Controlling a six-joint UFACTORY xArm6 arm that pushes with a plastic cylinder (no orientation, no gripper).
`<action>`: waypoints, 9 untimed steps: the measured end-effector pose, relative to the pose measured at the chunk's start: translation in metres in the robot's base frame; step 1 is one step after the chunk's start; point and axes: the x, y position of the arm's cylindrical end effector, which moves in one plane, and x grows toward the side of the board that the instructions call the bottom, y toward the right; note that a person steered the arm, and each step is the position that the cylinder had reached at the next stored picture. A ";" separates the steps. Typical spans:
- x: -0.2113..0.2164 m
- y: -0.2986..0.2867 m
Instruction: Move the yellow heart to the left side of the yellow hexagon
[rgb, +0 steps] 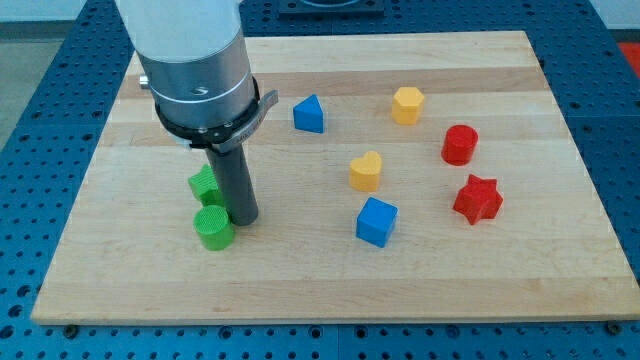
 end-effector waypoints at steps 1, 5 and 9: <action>0.003 0.051; -0.042 0.135; -0.083 0.171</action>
